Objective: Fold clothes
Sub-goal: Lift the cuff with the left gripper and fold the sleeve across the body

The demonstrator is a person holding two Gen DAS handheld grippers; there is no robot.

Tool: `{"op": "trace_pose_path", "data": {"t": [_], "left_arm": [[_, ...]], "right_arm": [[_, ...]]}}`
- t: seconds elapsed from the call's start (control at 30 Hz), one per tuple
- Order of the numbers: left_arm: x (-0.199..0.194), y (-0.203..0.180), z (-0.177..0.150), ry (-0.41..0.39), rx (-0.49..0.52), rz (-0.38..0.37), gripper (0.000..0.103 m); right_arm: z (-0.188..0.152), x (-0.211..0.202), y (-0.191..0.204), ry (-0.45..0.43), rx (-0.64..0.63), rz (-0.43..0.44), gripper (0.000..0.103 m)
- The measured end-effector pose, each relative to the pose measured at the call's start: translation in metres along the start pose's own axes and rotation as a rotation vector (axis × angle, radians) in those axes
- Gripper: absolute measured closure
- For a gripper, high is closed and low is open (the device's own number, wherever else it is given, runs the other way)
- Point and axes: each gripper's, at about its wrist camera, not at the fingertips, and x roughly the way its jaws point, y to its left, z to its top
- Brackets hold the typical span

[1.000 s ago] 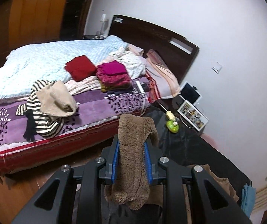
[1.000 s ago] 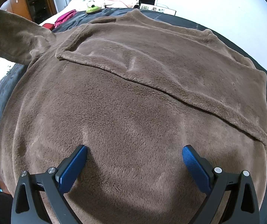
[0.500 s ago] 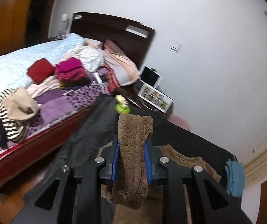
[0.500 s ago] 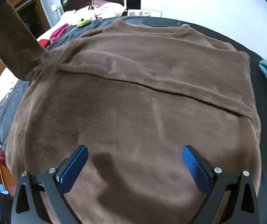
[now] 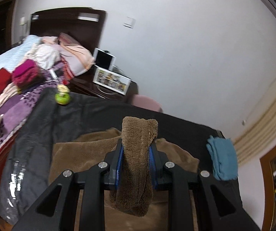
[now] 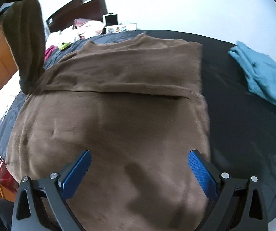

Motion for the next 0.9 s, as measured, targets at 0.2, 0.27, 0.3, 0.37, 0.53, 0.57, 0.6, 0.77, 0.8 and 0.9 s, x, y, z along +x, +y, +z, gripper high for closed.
{"op": "trace_pose_path", "data": {"t": [0.2,0.27,0.3,0.37,0.53,0.57,0.6,0.77,0.8,0.9], "left_arm": [[0.046,-0.053,-0.015,0.089,0.072,-0.035,0.077],[0.063,-0.067,-0.021,0.119,0.094,-0.038,0.077],[0.071,-0.075,-0.025,0.134,0.106,-0.038,0.077],[0.089,-0.088,-0.032,0.165,0.126,-0.036,0.077],[0.124,-0.110,-0.048,0.242,0.159,-0.058,0.080],[0.130,-0.114,-0.052,0.256,0.168,-0.061,0.080],[0.137,-0.119,-0.057,0.271,0.180,-0.064,0.080],[0.155,-0.127,-0.068,0.319,0.208,-0.080,0.080],[0.155,-0.125,-0.068,0.322,0.207,-0.083,0.080],[0.152,-0.107,-0.063,0.324,0.195,-0.075,0.080]], "right_arm": [[-0.014,-0.013,-0.036,-0.011,0.075,-0.033,0.001],[-0.019,-0.016,-0.047,-0.012,0.103,-0.042,0.001],[-0.021,-0.017,-0.052,-0.012,0.116,-0.046,0.001],[-0.025,-0.018,-0.060,-0.010,0.134,-0.054,0.001],[-0.032,-0.018,-0.074,-0.001,0.169,-0.070,0.001],[-0.032,-0.017,-0.076,0.001,0.176,-0.073,0.001],[-0.033,-0.017,-0.077,0.003,0.182,-0.076,0.001],[-0.035,-0.016,-0.084,0.012,0.210,-0.091,0.001],[-0.033,-0.015,-0.084,0.013,0.211,-0.091,0.001],[-0.028,-0.014,-0.081,0.015,0.212,-0.090,0.001]]}}
